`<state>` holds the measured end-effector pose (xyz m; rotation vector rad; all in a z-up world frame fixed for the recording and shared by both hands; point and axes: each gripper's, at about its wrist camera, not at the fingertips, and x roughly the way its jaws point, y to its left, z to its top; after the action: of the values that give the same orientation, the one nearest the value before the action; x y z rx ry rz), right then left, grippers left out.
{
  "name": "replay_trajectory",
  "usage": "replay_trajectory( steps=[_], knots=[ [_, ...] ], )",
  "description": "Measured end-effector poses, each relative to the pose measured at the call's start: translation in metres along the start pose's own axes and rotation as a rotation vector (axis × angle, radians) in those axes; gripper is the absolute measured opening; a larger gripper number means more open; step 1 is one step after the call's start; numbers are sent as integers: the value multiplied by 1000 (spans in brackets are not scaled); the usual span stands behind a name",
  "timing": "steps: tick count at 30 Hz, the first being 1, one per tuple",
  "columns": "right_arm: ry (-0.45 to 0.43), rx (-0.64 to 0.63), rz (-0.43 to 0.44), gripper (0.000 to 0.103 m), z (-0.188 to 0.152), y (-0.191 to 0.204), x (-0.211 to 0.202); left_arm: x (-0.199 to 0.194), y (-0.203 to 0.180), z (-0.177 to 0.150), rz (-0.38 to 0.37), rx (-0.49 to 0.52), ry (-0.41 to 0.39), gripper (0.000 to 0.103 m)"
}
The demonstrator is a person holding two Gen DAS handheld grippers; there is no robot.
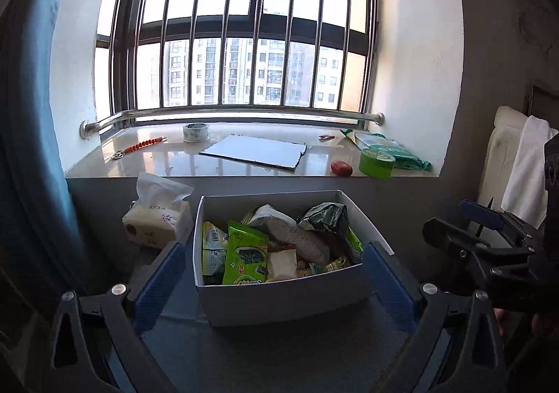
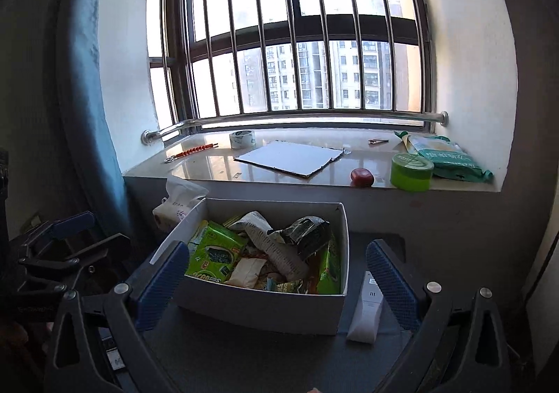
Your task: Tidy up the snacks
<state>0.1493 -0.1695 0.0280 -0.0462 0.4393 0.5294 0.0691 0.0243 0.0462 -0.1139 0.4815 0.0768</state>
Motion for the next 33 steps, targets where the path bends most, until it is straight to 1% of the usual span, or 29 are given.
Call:
replay_trajectory(
  steps=[3,5,7,11,17,33],
  knots=[
    [2,8,7,103,-15,5,-20,-17,-2,-11,6,-16,18,103],
    [15,28,20,103,-24,7,-29,-23,-2,-17,-4,-39,43,103],
    [39,40,47,103,-33,8,-33,-29,-3,-22,-5,-55,41,103],
    [68,28,28,103,-42,10,-38,-34,-7,-27,-11,-52,52,103],
    [68,31,26,103,-44,13,-46,-38,-10,-30,-13,-42,60,103],
    [64,19,27,103,-43,16,-49,-37,-13,-29,-11,-28,64,103]
  ],
)
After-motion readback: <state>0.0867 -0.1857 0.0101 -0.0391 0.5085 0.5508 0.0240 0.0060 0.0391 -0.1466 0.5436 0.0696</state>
